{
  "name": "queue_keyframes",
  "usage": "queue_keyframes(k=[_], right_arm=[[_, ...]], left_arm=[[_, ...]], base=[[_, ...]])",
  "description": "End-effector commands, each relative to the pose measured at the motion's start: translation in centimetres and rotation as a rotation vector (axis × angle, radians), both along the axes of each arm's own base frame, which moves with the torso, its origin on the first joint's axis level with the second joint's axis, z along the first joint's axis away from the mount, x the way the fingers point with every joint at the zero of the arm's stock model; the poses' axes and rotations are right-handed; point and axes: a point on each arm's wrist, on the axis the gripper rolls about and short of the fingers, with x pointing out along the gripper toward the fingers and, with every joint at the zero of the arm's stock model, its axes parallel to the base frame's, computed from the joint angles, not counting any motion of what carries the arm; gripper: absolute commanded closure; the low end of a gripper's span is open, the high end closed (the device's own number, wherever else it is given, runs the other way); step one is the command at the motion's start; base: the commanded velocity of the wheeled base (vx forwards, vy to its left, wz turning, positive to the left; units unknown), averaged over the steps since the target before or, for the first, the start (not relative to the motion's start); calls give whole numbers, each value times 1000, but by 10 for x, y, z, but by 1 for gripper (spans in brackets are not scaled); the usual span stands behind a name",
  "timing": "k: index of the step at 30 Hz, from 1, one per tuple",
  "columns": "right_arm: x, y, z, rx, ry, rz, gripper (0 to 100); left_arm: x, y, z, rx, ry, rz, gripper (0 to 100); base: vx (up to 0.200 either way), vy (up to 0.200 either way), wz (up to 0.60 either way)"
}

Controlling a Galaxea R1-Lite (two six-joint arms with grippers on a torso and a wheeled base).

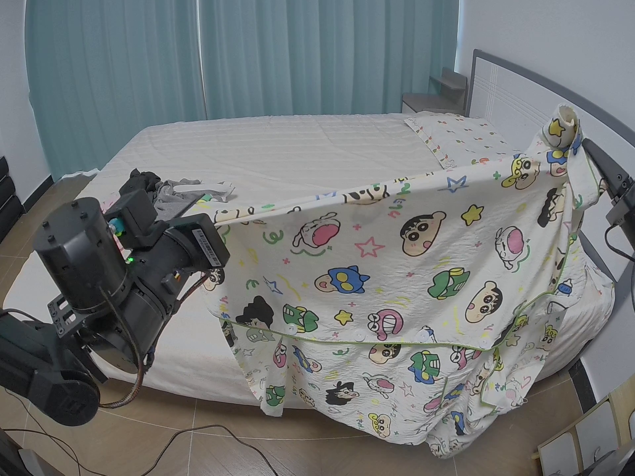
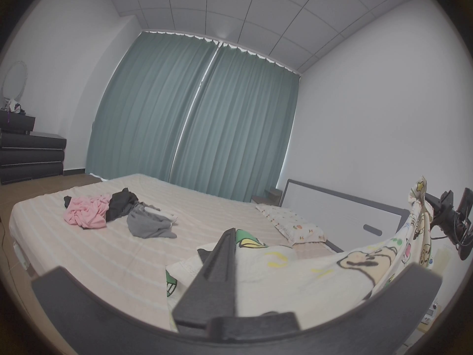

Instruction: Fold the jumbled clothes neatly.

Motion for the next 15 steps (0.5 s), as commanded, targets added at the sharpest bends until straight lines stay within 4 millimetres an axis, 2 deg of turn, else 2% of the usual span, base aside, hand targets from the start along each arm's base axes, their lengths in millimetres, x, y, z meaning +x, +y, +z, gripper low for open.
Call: queue_keyframes(k=[1, 9, 15], right_arm=[[40, -4, -31, -39, 117, -35, 100], [75, -8, -45, -34, 117, -60, 100], [102, -11, -56, -35, 134, -70, 100]], left_arm=[[23, -13, -26, -25, 81, -2, 100], [62, -14, -35, -19, 82, 18, 100], [95, -23, -53, -11, 98, 45, 100]], base=[[200, 0, 0], [200, 0, 0], [200, 0, 0]])
